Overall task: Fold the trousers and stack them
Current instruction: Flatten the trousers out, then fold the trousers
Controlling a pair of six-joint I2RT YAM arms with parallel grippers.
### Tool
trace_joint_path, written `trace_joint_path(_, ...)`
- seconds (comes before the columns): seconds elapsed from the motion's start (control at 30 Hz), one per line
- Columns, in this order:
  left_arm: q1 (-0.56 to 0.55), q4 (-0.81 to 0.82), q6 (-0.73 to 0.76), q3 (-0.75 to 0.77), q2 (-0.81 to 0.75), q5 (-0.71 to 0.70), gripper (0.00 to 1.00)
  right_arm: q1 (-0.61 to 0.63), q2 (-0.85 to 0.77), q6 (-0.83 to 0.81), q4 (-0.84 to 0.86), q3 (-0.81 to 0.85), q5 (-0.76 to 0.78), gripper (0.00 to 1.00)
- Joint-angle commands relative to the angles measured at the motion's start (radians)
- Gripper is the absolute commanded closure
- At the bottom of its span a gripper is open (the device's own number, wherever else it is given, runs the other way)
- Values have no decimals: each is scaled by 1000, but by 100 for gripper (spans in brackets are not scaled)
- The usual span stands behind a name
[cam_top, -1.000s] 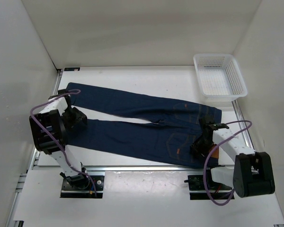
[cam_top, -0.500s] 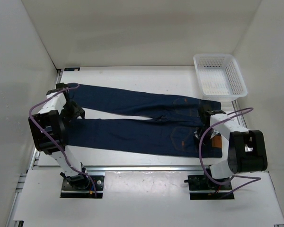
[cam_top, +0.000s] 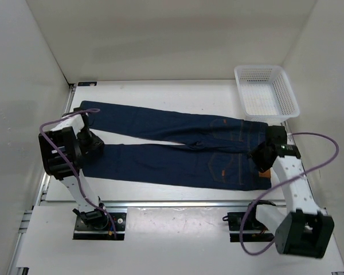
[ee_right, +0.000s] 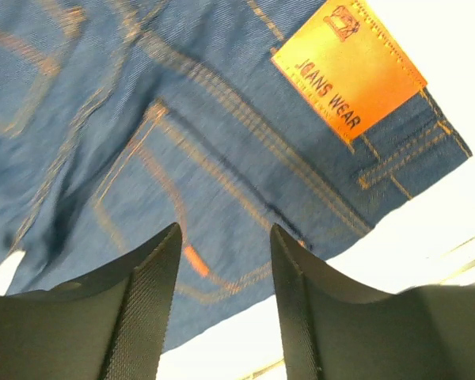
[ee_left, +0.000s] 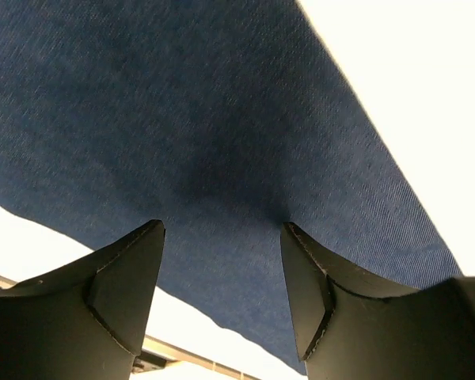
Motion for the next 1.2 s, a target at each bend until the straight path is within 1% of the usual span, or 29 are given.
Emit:
trace_joint_path(0.0,-33,26,-4,56,42,3,29,-1,-120,-47,-101,2,-44,45)
trace_joint_path(0.07,-64,26,-4,82,68,3,29,-1,-190,-56,-167,33,-20,45)
trace_joint_path(0.17,-85,15,-14,156,117,3,29,-1,-232,-77,-236,128,28,43)
trace_joint_path(0.2,-85,4,-14,179,135,3,29,-1,-232,-89,-250,159,45,43)
trace_joint_path(0.27,-94,-19,-4,280,187,3,29,-1,-223,-103,-278,238,78,43)
trace_joint_path(0.3,-94,-19,-4,280,203,3,29,-1,-211,-103,-278,260,79,43)
trace_joint_path(0.4,-107,-46,-4,371,224,15,30,-1,-201,-114,-287,286,79,43)
trace_joint_path(0.43,-116,-63,5,432,224,15,30,-1,-201,-114,-287,286,79,43)
trace_joint_path(0.53,-116,-146,-7,510,182,-15,24,-1,-201,-114,-287,277,69,43)
trace_joint_path(0.57,-116,-155,-7,511,151,-28,20,-1,-201,-114,-287,266,69,43)
trace_joint_path(0.6,-99,-155,-17,511,78,-28,16,-1,-201,-114,-287,266,60,43)
trace_joint_path(0.67,-32,-155,-17,459,10,-28,15,-1,-214,-114,-287,248,60,43)
trace_joint_path(0.7,-1,-142,-17,433,-44,-28,20,-1,-214,-123,-287,248,60,43)
trace_joint_path(0.73,31,-131,-17,402,-62,-28,22,-1,-214,-123,-287,248,60,43)
trace_joint_path(0.77,107,-111,-17,336,-73,-28,24,-1,-214,-123,-287,237,60,43)
trace_joint_path(0.83,186,-85,6,267,-73,20,25,-1,-214,-134,-278,237,40,43)
trace_joint_path(0.87,244,-74,6,204,-84,20,25,-1,-214,-143,-266,237,40,43)
trace_joint_path(0.93,258,-8,6,146,-96,31,25,-1,-201,-152,-256,237,25,43)
trace_joint_path(0.97,258,-8,-7,133,-96,31,22,-1,-201,-153,-246,237,10,43)
trace_joint_path(1.0,267,-8,-7,133,-84,31,17,-1,-191,-153,-246,237,-4,43)
trace_joint_path(1.03,268,-8,-17,133,-52,31,15,-1,-178,-153,-246,237,-13,43)
trace_joint_path(1.07,277,-8,-17,133,-32,31,1,-1,-178,-153,-246,237,-13,43)
trace_joint_path(1.17,301,3,-17,142,37,15,1,-1,-167,-153,-246,246,-24,43)
